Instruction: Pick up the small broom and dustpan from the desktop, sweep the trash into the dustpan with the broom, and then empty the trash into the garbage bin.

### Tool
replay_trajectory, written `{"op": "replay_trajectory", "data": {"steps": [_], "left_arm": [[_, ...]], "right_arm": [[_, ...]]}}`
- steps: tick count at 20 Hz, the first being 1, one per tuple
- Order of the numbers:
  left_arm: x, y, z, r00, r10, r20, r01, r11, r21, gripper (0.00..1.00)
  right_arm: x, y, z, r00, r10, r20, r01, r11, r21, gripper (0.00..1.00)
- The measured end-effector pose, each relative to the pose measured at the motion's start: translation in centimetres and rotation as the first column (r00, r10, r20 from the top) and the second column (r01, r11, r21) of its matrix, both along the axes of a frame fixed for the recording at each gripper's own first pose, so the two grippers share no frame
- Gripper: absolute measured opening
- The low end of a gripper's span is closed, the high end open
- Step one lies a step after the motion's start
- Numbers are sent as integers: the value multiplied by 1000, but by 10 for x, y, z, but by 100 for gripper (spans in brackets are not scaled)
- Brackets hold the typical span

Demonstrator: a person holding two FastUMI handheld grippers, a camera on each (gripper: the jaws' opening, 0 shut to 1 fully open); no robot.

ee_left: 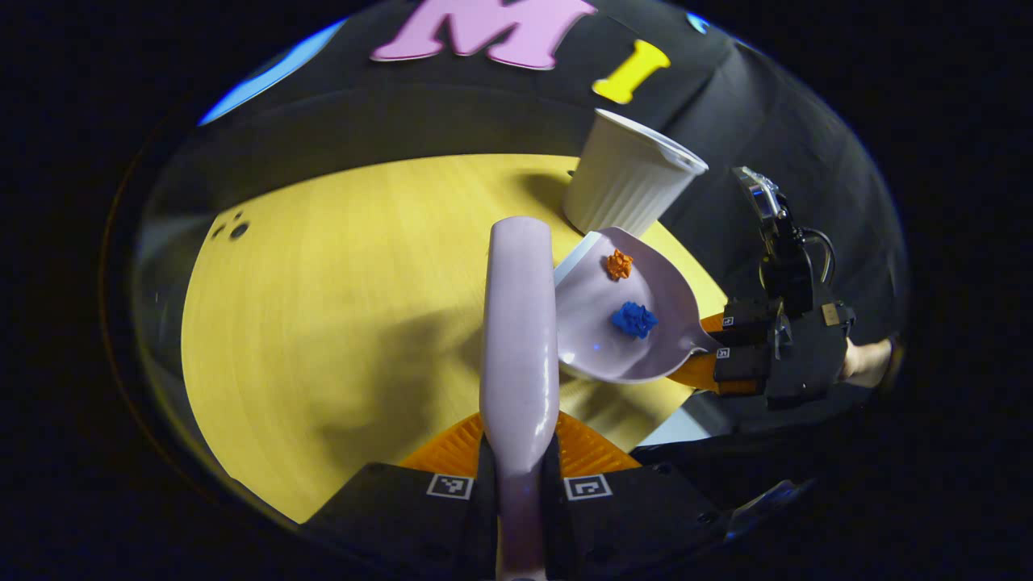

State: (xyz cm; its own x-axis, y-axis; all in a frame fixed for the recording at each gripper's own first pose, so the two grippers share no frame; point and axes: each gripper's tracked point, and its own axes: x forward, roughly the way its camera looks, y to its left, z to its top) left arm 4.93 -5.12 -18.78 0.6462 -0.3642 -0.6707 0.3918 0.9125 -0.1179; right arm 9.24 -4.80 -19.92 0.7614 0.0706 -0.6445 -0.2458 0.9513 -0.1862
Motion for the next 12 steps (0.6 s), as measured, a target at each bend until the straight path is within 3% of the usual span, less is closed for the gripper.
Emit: {"op": "replay_trajectory", "data": {"steps": [6, 7, 8, 10, 12], "left_arm": [[-41, 66, -103, 988, 151, 19, -149, 986, -81, 27], [-45, 73, -122, 986, 166, 17, -164, 983, -87, 27], [-50, 74, -138, 984, 177, 15, -175, 981, -89, 27], [-51, 79, -168, 982, 187, 20, -185, 979, -81, 27], [-48, 73, -190, 979, 203, 25, -201, 977, -71, 27]], "right_arm": [[-2, -2, 25, 999, -2, 39, 2, 1000, -6, 36], [-3, -1, 29, 999, 3, 36, -4, 1000, 19, 32], [-5, -1, 31, 999, 0, 36, -2, 999, 45, 36], [-7, 2, 34, 999, -15, 43, 11, 997, 78, 32], [-9, 5, 37, 1000, -11, 27, 9, 997, 74, 36]]}}
